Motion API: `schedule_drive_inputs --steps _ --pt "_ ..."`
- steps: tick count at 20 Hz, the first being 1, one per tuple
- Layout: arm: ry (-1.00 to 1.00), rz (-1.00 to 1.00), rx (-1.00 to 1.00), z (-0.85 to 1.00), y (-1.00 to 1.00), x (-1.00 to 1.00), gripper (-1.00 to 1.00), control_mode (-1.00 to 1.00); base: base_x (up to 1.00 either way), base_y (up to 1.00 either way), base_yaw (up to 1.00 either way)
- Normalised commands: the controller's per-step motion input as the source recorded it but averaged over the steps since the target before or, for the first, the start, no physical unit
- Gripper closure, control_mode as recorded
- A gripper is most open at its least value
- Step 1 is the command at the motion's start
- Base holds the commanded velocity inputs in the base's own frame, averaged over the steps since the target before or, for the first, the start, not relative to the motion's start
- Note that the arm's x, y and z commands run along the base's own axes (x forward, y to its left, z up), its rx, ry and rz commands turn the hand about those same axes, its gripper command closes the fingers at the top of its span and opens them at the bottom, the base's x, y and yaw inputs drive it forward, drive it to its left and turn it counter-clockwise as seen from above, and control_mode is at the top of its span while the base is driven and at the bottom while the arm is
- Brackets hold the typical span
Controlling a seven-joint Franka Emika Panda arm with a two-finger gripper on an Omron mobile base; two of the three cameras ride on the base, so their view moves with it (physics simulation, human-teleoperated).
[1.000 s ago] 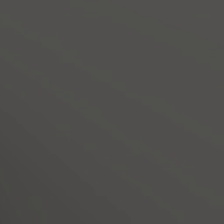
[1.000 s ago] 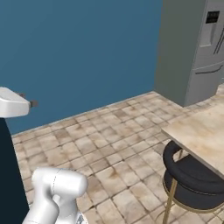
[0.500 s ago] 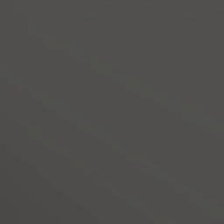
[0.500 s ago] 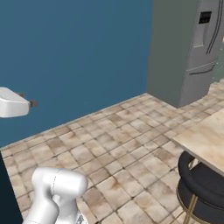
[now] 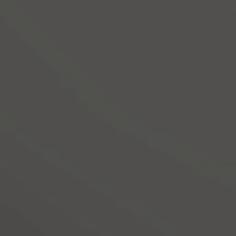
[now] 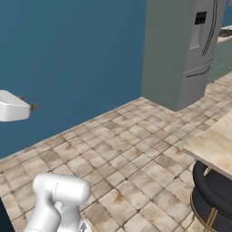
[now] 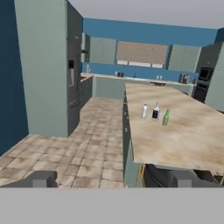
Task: Sort all alcoholic drinks to one cabinet, and non-alcoholic drinks to the other.
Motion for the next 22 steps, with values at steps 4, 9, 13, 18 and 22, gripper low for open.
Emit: schedule_drive_inputs --steps 4,9,13,18,22 --pt "0.0 0.0 0.0 0.0 0.0 0.0 -1.0 1.0 0.36 0.05 -0.24" --pt "0.0 0.0 0.0 0.0 0.0 0.0 -1.0 1.0 0.4 0.01 -0.27" --pt "0.0 0.0 0.0 0.0 0.0 0.0 -1.0 1.0 0.57 0.01 -0.28" --pt "0.0 0.0 0.0 0.0 0.0 0.0 -1.0 1.0 0.61 0.05 -0.28" --pt "0.0 0.0 0.0 0.0 0.0 0.0 -1.0 1.0 0.62 0.11 -0.28"
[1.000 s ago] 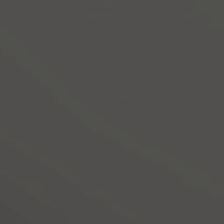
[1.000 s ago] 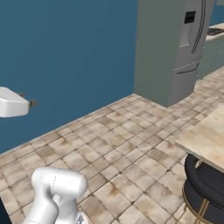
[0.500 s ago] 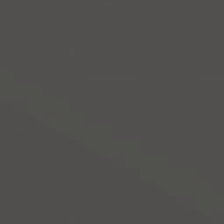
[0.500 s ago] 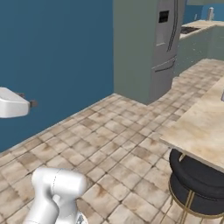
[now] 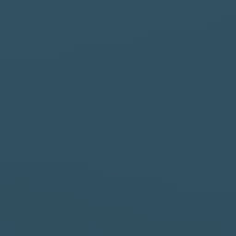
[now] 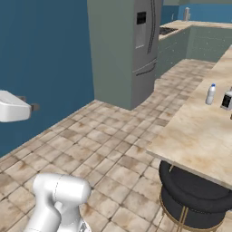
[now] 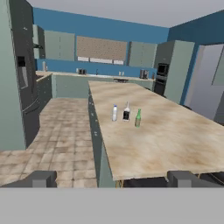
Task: Sort all alcoholic drinks to one cabinet, and non-alcoholic drinks to the other.
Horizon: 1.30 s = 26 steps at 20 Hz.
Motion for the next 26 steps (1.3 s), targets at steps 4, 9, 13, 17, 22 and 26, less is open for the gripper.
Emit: schedule_drive_inputs --steps 4,9,13,17,22,26 --pt "0.0 0.0 0.0 0.0 0.0 0.0 -1.0 1.0 0.58 0.21 -0.29" --pt "0.0 0.0 0.0 0.0 0.0 0.0 -1.0 1.0 0.55 0.26 -0.29" --pt "0.0 0.0 0.0 0.0 0.0 0.0 -1.0 1.0 0.53 0.32 -0.28" --pt "0.0 0.0 0.0 0.0 0.0 0.0 -1.0 1.0 0.38 0.56 -0.29" --pt "0.0 0.0 0.0 0.0 0.0 0.0 -1.0 1.0 0.36 0.56 -0.29" --pt "0.0 0.0 0.0 0.0 0.0 0.0 -1.0 1.0 0.36 0.53 -0.29"
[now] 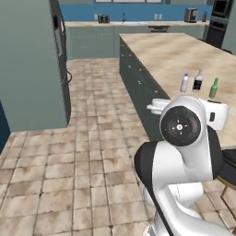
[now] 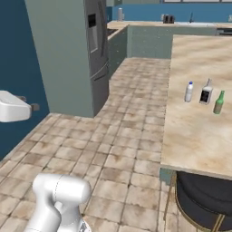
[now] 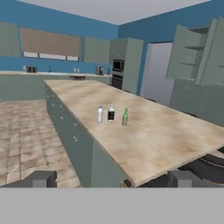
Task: Sort all alcoholic drinks to one cabinet, and non-alcoholic drinks to the other.
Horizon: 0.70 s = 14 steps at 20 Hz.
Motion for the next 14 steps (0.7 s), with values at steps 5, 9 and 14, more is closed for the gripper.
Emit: schedule_drive_inputs --steps 5,9,14 --pt "0.0 0.0 0.0 0.0 0.0 0.0 -1.0 1.0 0.38 0.52 -0.28" --pt "0.0 0.0 0.0 0.0 0.0 0.0 -1.0 1.0 0.43 0.47 -0.28" --pt "0.0 0.0 0.0 0.0 0.0 0.0 -1.0 1.0 0.55 0.38 -0.29"
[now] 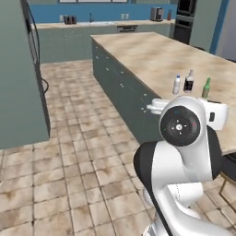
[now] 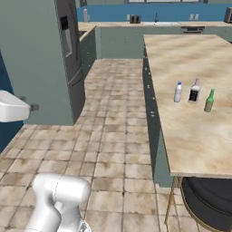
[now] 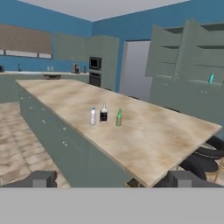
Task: Sort all alcoholic drinks to one cabinet, and non-alcoholic drinks to the other.
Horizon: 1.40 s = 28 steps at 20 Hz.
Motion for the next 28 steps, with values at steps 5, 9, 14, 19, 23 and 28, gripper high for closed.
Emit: schedule_drive_inputs --steps 5,9,14,19,23,28 --pt "0.0 0.0 0.0 0.0 0.0 0.0 -1.0 1.0 0.53 0.36 -0.29" --pt "0.0 0.0 0.0 0.0 0.0 0.0 -1.0 1.0 0.46 0.41 -0.3" --pt "0.0 0.0 0.0 0.0 0.0 0.0 -1.0 1.0 0.36 0.43 -0.3" --pt "0.0 0.0 0.0 0.0 0.0 0.0 -1.0 1.0 0.22 0.49 -0.29" --pt "0.0 0.0 0.0 0.0 0.0 0.0 -1.0 1.0 0.23 0.52 -0.29" --pt "0.0 0.0 0.0 0.0 0.0 0.0 -1.0 1.0 0.29 0.6 -0.29"
